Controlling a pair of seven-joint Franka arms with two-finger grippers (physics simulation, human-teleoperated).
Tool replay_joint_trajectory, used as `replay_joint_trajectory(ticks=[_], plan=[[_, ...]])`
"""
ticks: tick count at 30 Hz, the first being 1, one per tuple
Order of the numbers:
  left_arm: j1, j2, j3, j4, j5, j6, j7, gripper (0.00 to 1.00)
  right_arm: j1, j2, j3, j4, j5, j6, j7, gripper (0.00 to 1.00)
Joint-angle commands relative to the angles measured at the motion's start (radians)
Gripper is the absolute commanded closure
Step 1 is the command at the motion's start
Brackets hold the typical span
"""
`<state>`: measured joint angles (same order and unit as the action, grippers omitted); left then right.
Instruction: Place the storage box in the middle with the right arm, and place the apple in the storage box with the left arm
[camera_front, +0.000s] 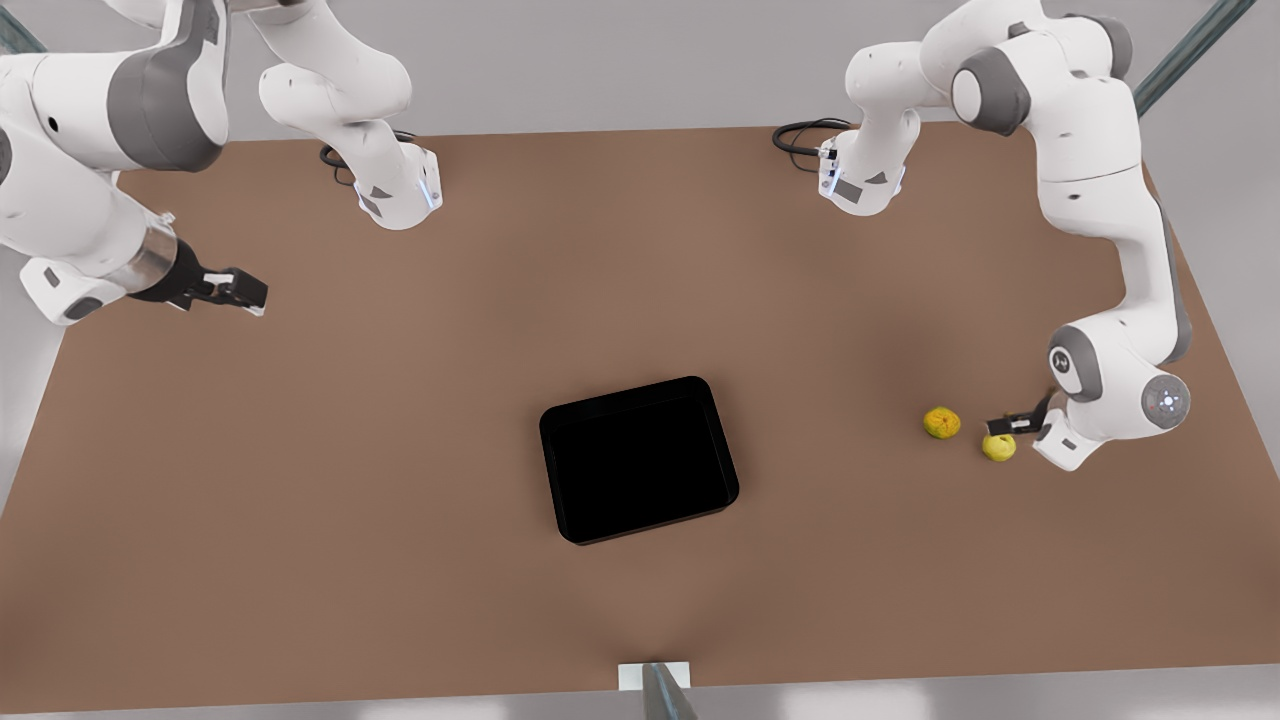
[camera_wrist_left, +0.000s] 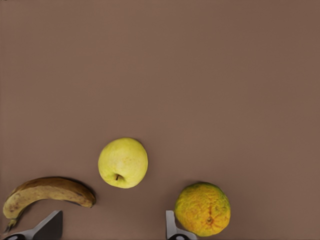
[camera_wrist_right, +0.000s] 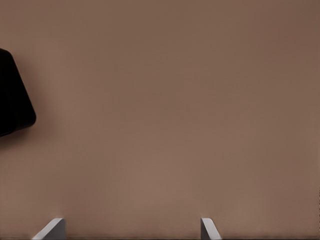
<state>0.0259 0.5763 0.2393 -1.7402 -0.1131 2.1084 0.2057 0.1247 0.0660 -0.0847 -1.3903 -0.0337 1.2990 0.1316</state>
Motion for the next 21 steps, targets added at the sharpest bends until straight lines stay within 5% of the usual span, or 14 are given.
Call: replay_joint_trajectory(ticks=[1,21], plan=[[0.003,0.017,0.000,0.001,-0.003,0.082,0.193,0.00,-0.031,0.001,-0.001,0.001,-0.005,-0.040,0.037,0.00],[0.016,0.126,-0.020,0.013,-0.007,0.197,0.179,0.00,-0.022,0.014,-0.001,-0.015,-0.003,-0.058,0.039,0.00]])
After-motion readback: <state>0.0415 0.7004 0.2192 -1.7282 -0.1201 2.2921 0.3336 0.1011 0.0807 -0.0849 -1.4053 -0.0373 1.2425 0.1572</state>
